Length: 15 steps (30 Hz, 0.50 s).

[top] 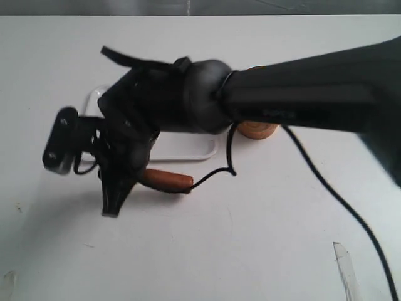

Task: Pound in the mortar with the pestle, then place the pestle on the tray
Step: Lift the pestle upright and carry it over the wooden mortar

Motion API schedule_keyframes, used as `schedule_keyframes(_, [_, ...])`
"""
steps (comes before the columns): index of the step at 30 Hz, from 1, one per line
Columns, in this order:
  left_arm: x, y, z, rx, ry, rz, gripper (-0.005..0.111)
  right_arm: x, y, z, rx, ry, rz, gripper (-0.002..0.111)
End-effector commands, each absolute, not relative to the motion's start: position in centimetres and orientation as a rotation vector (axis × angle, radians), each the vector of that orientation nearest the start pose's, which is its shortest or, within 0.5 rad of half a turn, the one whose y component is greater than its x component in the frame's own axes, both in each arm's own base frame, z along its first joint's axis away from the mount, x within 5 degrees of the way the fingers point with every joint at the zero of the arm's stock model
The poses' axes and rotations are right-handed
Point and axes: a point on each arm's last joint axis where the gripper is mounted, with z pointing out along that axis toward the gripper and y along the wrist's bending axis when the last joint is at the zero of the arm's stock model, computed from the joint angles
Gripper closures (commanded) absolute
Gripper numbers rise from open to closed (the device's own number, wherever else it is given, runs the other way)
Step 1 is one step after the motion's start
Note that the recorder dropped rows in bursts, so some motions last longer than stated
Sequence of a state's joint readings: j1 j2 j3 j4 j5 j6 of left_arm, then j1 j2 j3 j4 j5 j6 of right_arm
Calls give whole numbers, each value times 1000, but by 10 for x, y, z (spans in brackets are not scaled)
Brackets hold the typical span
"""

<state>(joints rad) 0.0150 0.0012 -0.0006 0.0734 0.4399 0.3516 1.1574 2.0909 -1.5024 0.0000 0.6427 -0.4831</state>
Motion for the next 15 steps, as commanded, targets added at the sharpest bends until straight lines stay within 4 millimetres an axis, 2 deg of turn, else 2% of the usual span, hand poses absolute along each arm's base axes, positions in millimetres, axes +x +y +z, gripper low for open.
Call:
schedule_keyframes(1, [51,3,174,361,1897,302,107,201,391,238,-1673,1802,293,108])
schedule_keyframes(3, [51,3,174,361,1897,302,107,213,378,264,-1541,1808,327,108])
schedule_keyframes(7, [51,3,174,361,1897,302,107,226,344,296,-1336,1776,366,108])
schedule_keyframes(9, [51,3,174,361,1897,302,107,229,322,304,-1223,1741,395,108])
schedule_keyframes(15, [51,3,174,361,1897,302,107,226,254,306,-937,1578,438,108])
